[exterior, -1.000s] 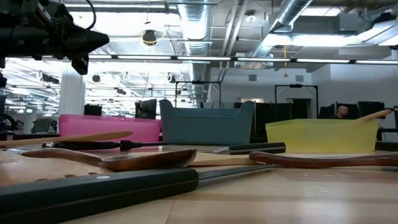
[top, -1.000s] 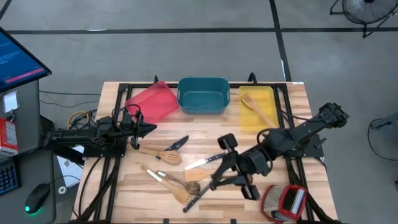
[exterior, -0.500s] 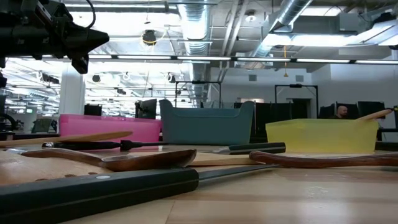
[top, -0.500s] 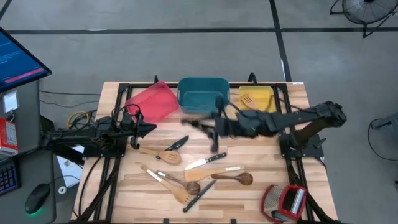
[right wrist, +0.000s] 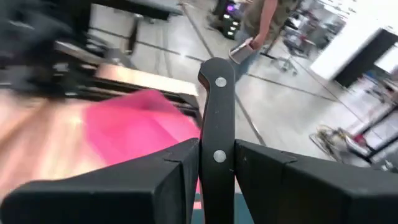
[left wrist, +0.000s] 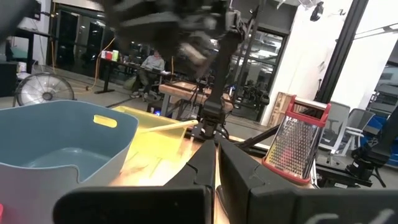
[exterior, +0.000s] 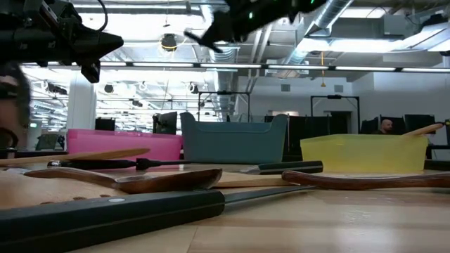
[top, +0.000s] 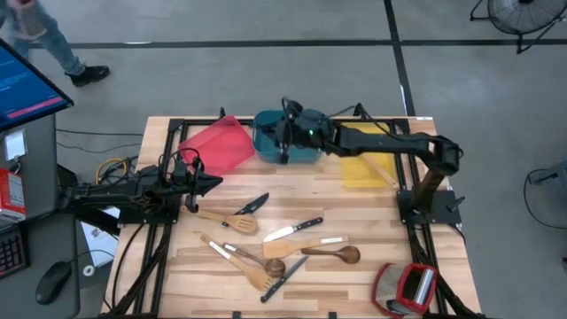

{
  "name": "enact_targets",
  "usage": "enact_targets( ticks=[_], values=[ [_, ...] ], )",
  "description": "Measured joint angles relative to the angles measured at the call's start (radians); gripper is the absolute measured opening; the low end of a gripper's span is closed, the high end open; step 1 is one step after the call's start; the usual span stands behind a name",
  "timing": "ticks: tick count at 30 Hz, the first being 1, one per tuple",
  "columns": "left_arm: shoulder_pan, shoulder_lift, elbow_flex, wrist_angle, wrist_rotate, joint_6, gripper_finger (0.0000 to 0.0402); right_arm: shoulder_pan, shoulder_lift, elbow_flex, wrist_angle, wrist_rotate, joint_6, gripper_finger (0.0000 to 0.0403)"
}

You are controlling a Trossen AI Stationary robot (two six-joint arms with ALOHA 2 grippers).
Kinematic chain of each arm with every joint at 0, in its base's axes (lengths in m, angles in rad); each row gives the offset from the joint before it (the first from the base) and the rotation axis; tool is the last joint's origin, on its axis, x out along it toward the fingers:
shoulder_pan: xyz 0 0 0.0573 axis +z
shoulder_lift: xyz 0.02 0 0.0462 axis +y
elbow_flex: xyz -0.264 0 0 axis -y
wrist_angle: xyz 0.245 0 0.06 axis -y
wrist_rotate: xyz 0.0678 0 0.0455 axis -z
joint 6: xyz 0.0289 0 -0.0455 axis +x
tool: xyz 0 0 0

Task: Pick & Place Kitchen Items
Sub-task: Put the black knife into the blue bin

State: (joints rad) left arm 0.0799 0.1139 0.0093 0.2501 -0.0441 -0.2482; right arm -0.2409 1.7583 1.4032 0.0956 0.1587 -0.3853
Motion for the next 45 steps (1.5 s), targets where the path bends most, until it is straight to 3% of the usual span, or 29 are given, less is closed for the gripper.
enact_targets(
  ticks=[9, 22, 31, 45],
  values=[
    [0.0, 0.0, 0.0, 0.004, 0.0, 0.0, 0.0003, -0.13, 0.108, 0.0, -0.011, -0.079, 0.094, 0.0099],
    [0.0, 0.0, 0.0, 0.006, 0.0, 0.0, 0.0003, -0.154, 0.248, -0.001, -0.069, -0.073, 0.11, 0.0099],
    [0.0, 0.0, 0.0, 0.006, 0.0, 0.0, 0.0003, -0.156, 0.26, -0.001, -0.15, -0.052, 0.11, 0.0099],
    [0.0, 0.0, 0.0, 0.006, 0.0, 0.0, 0.0003, -0.185, 0.26, -0.001, -0.087, -0.046, 0.214, 0.0099]
  ],
)
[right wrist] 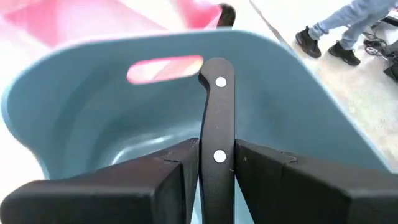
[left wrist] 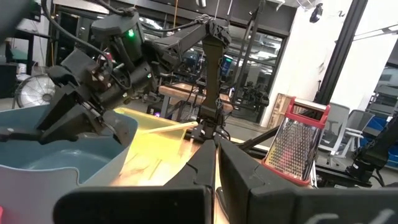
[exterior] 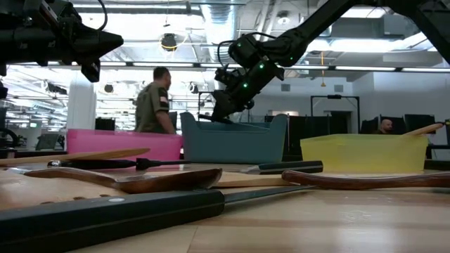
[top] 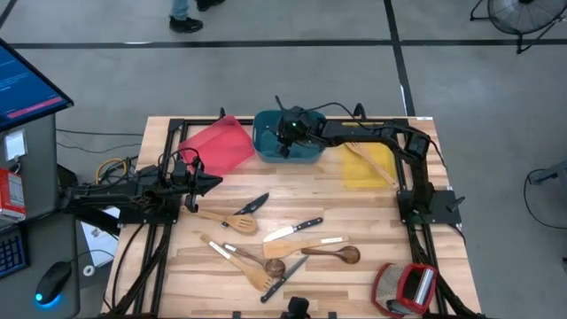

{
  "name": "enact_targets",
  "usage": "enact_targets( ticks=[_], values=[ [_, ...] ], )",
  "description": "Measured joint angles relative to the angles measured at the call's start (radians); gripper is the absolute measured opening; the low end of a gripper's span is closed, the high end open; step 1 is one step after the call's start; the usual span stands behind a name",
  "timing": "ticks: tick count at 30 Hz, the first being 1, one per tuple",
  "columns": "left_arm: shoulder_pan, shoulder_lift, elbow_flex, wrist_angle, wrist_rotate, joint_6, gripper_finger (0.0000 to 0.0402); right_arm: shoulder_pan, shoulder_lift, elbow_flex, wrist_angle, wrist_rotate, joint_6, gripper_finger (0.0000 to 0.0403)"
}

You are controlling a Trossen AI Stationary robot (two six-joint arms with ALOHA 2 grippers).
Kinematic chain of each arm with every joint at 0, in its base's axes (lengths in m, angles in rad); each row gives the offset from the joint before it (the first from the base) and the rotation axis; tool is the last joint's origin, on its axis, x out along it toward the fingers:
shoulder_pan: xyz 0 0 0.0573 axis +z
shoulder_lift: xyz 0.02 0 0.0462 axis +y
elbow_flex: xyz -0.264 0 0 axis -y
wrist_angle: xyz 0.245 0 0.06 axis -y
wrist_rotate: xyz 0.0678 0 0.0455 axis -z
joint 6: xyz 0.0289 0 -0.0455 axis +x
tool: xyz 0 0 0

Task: Pick & Place Kitchen Items
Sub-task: Put the black knife into the blue bin

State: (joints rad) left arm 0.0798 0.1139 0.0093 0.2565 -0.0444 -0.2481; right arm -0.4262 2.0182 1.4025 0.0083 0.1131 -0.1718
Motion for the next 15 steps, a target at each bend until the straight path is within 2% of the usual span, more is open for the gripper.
enact_targets(
  ticks=[5, 11, 15],
  values=[
    [0.0, 0.0, 0.0, 0.0, 0.0, 0.0, 0.0003, -0.004, 0.005, 0.0, 0.033, 0.002, 0.041, 0.0099],
    [0.0, 0.0, 0.0, 0.0, 0.0, 0.0, 0.0003, 0.006, 0.068, 0.005, 0.075, 0.023, 0.033, 0.0099],
    [0.0, 0.004, 0.0, 0.004, 0.0, 0.0, 0.0003, 0.005, 0.081, -0.001, 0.033, 0.052, 0.026, 0.0099]
  ],
)
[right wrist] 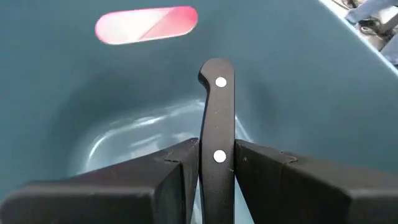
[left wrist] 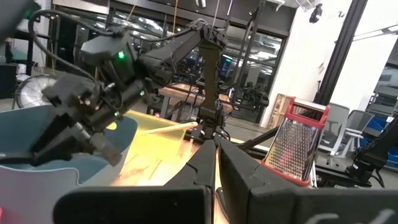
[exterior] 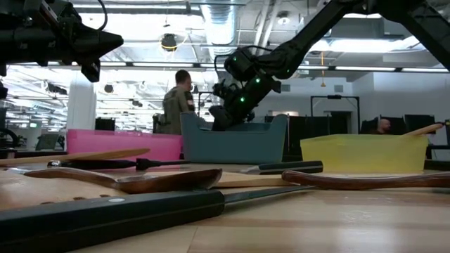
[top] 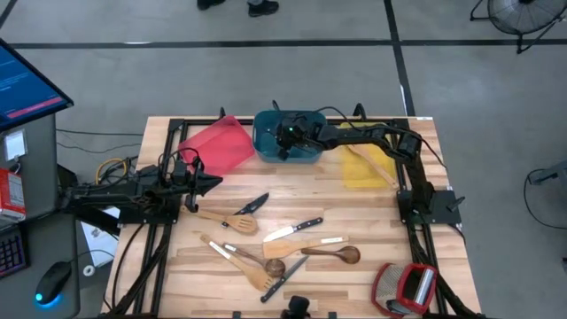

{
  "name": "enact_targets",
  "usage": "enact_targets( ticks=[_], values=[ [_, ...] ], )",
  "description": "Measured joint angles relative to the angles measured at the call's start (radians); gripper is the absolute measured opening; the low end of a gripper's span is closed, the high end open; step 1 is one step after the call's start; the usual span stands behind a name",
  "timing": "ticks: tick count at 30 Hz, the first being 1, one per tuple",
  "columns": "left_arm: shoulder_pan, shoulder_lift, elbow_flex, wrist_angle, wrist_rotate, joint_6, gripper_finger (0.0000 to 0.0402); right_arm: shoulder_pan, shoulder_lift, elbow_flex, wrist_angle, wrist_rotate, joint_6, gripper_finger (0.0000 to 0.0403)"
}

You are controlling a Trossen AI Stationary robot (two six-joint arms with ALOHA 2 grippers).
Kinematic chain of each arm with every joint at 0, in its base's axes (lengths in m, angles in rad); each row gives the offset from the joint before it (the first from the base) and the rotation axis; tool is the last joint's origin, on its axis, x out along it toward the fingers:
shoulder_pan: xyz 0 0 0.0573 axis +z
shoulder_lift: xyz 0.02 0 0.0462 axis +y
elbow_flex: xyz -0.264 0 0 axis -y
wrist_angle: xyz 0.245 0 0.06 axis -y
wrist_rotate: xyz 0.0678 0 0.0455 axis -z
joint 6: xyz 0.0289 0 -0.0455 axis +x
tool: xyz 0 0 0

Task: Pick & Place Kitchen Items
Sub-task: Put the black knife into the blue bin

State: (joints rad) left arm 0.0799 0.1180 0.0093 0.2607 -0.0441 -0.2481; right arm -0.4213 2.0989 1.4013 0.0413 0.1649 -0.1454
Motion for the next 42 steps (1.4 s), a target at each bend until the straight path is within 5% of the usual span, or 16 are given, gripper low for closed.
enact_targets(
  ticks=[13, 26, 33, 42],
  values=[
    [0.0, 0.004, 0.0, 0.005, 0.0, 0.0, 0.0003, 0.0, 0.01, 0.002, -0.006, 0.02, -0.002, 0.0103],
    [0.0, 0.004, 0.0, 0.011, 0.0, 0.0, 0.0003, 0.014, 0.002, 0.002, -0.012, 0.019, 0.008, 0.0193],
    [0.0, 0.004, 0.0, 0.011, 0.0, 0.0, 0.0003, 0.068, -0.151, 0.001, -0.05, 0.017, -0.086, 0.0237],
    [0.0, 0.004, 0.0, 0.016, 0.0, 0.0, 0.0003, 0.238, -0.49, 0.003, -0.33, -0.087, -0.09, 0.0242]
  ],
)
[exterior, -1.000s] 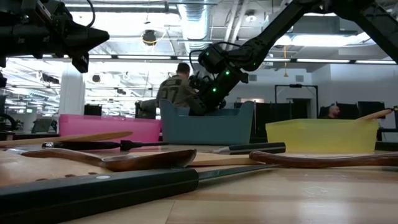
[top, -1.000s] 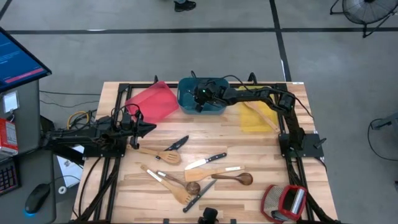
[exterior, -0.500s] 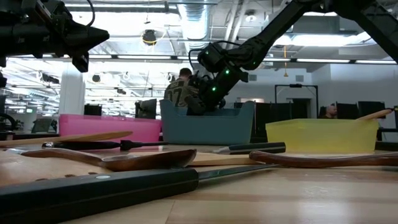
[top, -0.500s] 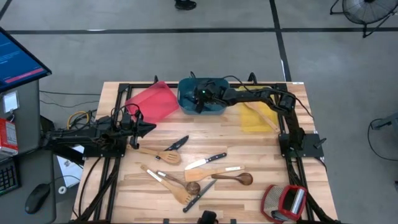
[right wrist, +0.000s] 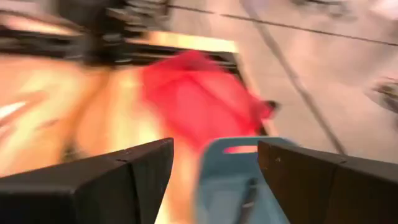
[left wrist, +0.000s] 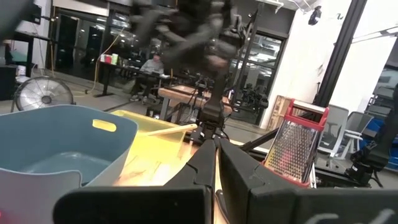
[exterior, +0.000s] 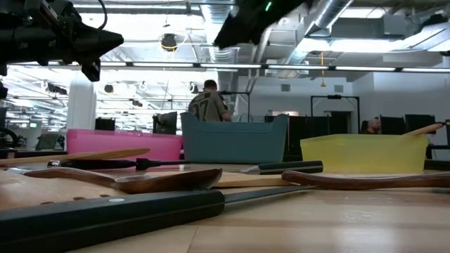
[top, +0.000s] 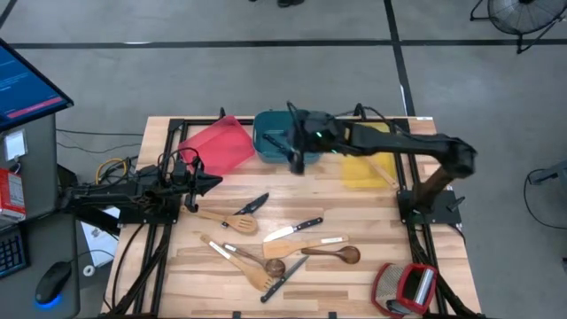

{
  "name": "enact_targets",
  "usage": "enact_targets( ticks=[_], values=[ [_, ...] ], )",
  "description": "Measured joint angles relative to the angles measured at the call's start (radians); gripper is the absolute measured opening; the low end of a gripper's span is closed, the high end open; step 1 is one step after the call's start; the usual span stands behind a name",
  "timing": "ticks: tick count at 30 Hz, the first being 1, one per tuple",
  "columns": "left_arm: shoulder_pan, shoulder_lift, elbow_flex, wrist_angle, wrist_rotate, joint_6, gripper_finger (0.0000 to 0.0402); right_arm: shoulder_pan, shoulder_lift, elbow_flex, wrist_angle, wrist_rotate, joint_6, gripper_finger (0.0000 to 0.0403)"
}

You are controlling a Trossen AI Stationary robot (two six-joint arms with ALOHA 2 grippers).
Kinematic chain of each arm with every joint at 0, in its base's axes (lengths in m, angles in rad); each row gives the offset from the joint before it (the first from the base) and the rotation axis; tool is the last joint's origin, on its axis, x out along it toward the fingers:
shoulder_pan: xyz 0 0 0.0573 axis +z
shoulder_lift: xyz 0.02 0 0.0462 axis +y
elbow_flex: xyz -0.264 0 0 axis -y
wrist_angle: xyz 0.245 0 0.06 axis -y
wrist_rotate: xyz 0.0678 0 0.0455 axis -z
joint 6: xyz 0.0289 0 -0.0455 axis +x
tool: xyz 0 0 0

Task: Pick & Place Kitchen Items
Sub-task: Put the black knife into the blue bin

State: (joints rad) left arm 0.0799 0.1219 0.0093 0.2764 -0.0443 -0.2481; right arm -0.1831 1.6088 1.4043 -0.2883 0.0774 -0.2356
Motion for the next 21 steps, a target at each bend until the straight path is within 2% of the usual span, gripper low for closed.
enact_targets(
  ticks=[4, 8, 14, 21],
  values=[
    [0.0, 0.0, 0.0, 0.003, 0.0, 0.0, 0.0003, 0.122, -0.078, 0.0, -0.134, -0.002, 0.021, 0.0239],
    [0.0, 0.0, 0.0, 0.003, 0.0, 0.0, 0.0003, 0.242, -0.073, 0.0, -0.226, -0.002, 0.076, 0.0232],
    [0.0, 0.0, 0.0, 0.005, 0.0, 0.0, 0.0003, 0.371, 0.062, -0.002, -0.254, -0.002, 0.096, 0.0226],
    [0.0, 0.0, 0.0, 0.012, 0.0, 0.0, 0.0003, 0.389, 0.282, -0.002, -0.268, -0.001, 0.104, 0.0224]
  ],
)
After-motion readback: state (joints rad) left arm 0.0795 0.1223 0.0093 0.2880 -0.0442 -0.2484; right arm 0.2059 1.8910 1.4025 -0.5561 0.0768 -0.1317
